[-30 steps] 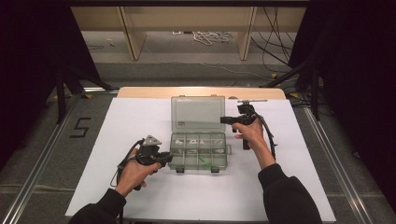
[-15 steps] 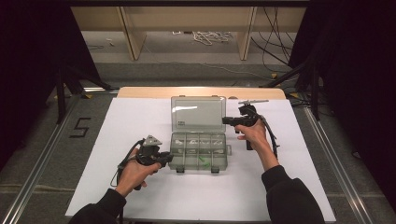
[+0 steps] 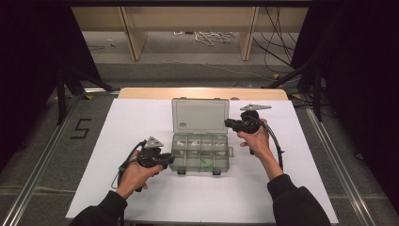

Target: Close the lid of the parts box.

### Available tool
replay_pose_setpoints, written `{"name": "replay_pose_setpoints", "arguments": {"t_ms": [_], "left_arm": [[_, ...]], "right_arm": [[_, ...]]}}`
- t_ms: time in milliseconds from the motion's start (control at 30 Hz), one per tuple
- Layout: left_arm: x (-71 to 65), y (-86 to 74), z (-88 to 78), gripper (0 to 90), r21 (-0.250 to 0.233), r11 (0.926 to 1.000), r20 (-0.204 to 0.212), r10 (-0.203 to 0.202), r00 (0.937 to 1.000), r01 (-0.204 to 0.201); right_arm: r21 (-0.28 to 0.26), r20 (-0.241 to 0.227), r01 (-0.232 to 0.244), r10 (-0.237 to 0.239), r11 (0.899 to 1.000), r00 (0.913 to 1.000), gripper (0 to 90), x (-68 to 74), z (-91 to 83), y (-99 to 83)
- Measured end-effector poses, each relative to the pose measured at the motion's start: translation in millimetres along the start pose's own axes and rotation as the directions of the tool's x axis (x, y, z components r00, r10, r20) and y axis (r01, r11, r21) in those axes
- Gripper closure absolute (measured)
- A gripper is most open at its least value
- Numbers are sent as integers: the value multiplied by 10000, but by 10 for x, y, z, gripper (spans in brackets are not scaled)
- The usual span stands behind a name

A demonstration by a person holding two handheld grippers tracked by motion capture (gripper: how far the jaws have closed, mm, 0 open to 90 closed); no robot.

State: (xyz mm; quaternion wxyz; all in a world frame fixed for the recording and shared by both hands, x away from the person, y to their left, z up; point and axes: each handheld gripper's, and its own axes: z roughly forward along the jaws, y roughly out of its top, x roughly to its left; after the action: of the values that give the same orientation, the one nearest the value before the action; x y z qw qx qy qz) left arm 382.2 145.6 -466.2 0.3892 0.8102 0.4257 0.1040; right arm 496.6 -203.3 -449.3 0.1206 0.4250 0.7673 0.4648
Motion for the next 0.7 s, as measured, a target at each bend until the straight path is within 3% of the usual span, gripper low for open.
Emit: {"name": "replay_pose_setpoints", "arguments": {"t_ms": [200,633,700], "left_arm": [[3,3,-4,714,60,9999,28,120,9999,-120],[12,1,-2,698,-67,9997,138,219,9997,-218],[12,4,-2,690,-94,9999,204,66,9998,-64]], "right_arm": [[-474,243,794,-783,9957,9966,831,53,-38,-79],[-1034,580,1541,-1487,9826,9872,830,93,-65,-173],[-1088,524,1654,-1605,9802,9856,830,95,-65,-183]]}}
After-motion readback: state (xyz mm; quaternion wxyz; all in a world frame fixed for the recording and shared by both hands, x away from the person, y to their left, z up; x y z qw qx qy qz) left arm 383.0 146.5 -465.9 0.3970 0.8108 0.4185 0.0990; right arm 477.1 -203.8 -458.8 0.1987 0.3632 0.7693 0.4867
